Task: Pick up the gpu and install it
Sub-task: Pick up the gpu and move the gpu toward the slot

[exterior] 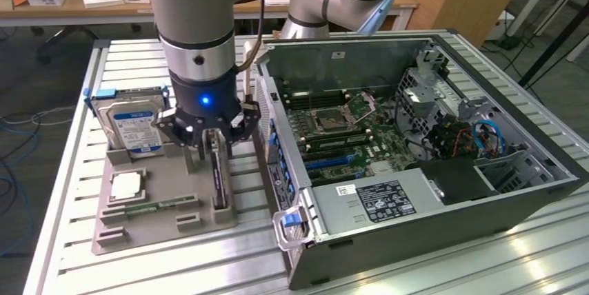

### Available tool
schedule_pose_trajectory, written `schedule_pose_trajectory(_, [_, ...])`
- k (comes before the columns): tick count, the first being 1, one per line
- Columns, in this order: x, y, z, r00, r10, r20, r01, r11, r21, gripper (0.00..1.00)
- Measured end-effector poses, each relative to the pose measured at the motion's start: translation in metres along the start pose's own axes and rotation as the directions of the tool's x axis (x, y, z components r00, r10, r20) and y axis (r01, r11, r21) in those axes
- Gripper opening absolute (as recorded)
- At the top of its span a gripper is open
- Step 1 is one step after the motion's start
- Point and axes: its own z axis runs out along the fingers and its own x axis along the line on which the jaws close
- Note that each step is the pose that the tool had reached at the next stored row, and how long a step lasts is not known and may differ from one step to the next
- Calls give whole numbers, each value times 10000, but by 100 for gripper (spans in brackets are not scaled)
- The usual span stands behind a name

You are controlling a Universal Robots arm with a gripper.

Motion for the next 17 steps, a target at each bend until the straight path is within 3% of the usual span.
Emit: schedule_pose_trajectory(17, [25, -64, 305, 10000, 0, 19, 0, 10000, 0, 47])
